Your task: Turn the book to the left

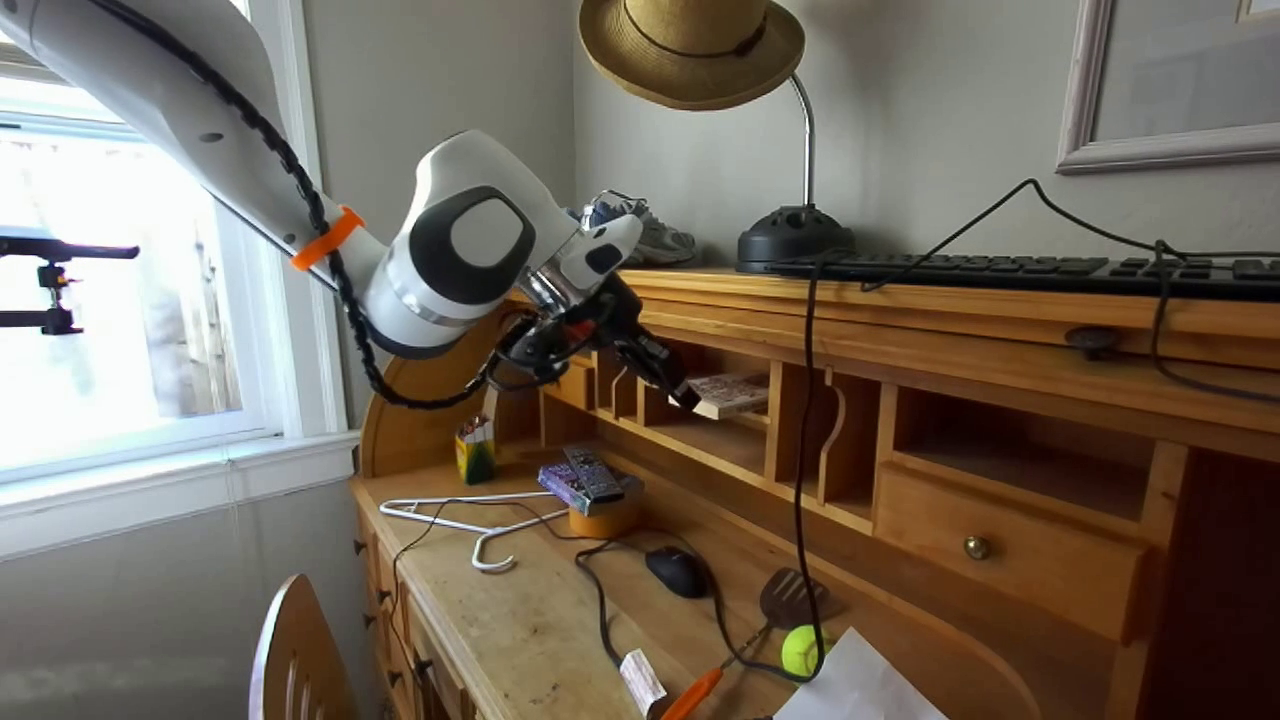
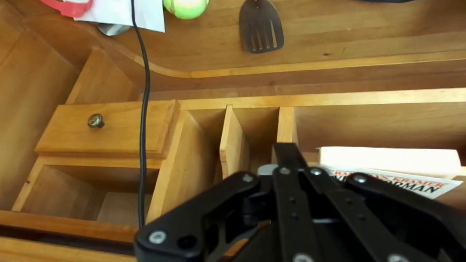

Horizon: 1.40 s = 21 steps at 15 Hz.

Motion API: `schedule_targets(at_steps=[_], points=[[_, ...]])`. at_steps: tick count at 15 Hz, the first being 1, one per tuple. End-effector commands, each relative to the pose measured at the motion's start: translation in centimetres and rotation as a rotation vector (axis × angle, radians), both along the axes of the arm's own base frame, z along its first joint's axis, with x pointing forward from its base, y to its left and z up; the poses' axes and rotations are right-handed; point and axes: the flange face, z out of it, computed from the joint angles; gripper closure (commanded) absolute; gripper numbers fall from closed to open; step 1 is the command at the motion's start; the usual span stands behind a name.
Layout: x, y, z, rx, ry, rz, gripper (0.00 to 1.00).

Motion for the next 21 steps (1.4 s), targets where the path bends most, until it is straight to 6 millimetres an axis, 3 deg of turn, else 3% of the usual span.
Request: schedule_targets(at_steps=[1,10,21], points=[[1.9,-1.0,-2.3,-0.028,-0.036,0.032,1.00],[4.0,-2.2,-4.4,-0.089,-0.111,0.136,1.00],[4.9,-1.7,-4.3,-0.130,-0.142,0.252,1.00]])
